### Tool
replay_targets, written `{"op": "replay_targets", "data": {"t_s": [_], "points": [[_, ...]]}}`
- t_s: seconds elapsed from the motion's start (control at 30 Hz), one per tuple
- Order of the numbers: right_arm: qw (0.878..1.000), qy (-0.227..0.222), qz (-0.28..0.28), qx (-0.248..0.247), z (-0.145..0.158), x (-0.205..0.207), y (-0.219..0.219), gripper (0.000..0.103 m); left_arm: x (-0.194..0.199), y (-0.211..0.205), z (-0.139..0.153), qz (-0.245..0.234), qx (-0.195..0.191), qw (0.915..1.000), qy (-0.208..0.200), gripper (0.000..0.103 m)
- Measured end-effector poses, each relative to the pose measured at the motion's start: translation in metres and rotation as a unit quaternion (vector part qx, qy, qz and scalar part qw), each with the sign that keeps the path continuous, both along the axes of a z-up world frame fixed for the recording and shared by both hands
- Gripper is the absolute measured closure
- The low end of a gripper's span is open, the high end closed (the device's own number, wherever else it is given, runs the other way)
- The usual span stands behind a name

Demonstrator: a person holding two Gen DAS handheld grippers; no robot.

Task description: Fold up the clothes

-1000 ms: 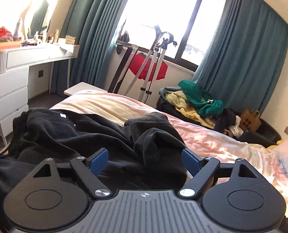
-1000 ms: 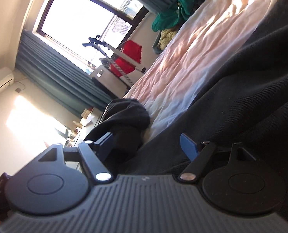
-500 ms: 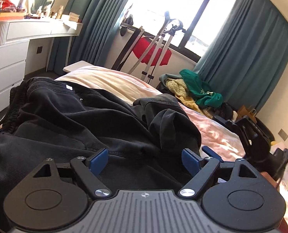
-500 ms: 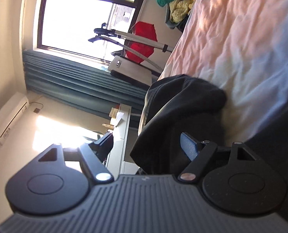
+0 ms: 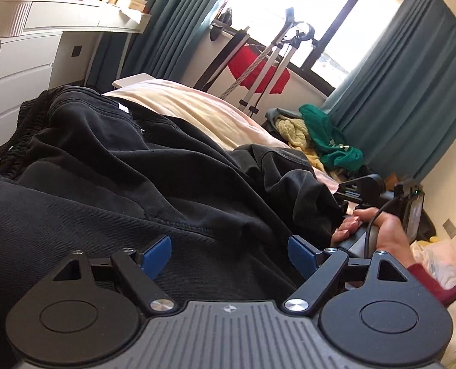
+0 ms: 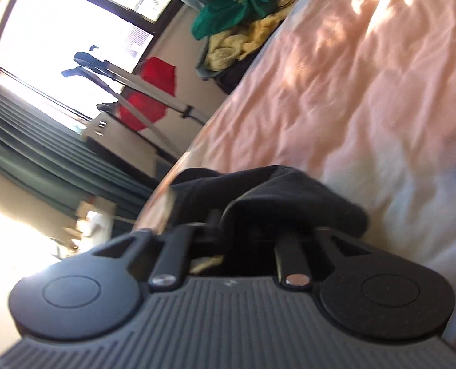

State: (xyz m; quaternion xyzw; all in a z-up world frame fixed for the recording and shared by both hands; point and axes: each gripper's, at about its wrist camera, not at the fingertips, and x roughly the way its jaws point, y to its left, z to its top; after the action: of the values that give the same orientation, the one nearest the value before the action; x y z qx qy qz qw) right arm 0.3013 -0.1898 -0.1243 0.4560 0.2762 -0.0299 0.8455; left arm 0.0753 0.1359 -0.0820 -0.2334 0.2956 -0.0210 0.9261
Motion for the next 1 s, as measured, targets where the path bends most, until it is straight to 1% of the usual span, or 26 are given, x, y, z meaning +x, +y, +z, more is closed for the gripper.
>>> {"op": "replay_targets", "data": {"t_s": [0.03, 0.07, 0.17, 0.27, 0.37, 0.43, 0.5, 0.6, 0.67, 0.73, 0.87, 0.93, 1.0], "points": [[1.0, -0.006, -0.005, -0.008, 0.007, -0.003, -0.007, 0.096, 0.002, -0.005, -0.003, 0.001, 0.009, 1.0, 0.004, 0.018], [1.0, -0.021, -0.01, -0.02, 0.018, -0.007, -0.016, 0.096, 0.004, -0.011, -0.006, 0.0, 0.014, 0.9999, 0.007, 0.019], [0.995, -0.056, -0.022, -0.082, 0.058, -0.015, -0.047, 0.097, 0.007, -0.029, -0.011, -0.014, 0.016, 0.9998, 0.005, 0.019], [0.989, -0.065, -0.053, -0.12, 0.09, -0.015, -0.097, 0.097, 0.004, -0.047, -0.014, -0.034, 0.035, 0.9988, 0.003, 0.019], [0.982, -0.074, -0.08, -0.152, 0.117, -0.02, -0.153, 0.097, -0.002, -0.057, -0.014, -0.058, 0.027, 0.998, 0.001, 0.021], [0.975, -0.078, -0.093, -0.187, 0.129, -0.023, -0.186, 0.097, -0.005, -0.063, -0.012, -0.066, 0.027, 0.9974, -0.008, 0.021], [0.971, -0.068, -0.099, -0.205, 0.132, -0.026, -0.215, 0.097, -0.006, -0.068, -0.011, -0.073, 0.024, 0.9969, -0.013, 0.021], [0.971, -0.06, -0.098, -0.212, 0.118, -0.032, -0.252, 0.097, -0.002, -0.073, -0.014, -0.076, 0.024, 0.9967, -0.008, 0.021], [0.973, -0.056, -0.089, -0.206, 0.1, -0.037, -0.268, 0.097, 0.001, -0.076, -0.017, -0.078, 0.029, 0.9965, -0.002, 0.021], [0.977, -0.045, -0.087, -0.191, 0.075, -0.046, -0.282, 0.097, 0.003, -0.078, -0.02, -0.079, 0.033, 0.9963, 0.003, 0.021], [0.989, -0.018, -0.103, -0.102, 0.014, -0.079, -0.306, 0.097, 0.006, -0.082, -0.024, -0.081, 0.045, 0.9956, 0.011, 0.021], [0.992, -0.005, -0.107, -0.07, -0.015, -0.097, -0.31, 0.097, 0.005, -0.082, -0.026, -0.081, 0.055, 0.9951, 0.01, 0.021], [0.993, -0.008, -0.115, -0.029, -0.04, -0.111, -0.315, 0.095, 0.004, -0.082, -0.029, -0.081, 0.061, 0.9947, 0.012, 0.021]]}}
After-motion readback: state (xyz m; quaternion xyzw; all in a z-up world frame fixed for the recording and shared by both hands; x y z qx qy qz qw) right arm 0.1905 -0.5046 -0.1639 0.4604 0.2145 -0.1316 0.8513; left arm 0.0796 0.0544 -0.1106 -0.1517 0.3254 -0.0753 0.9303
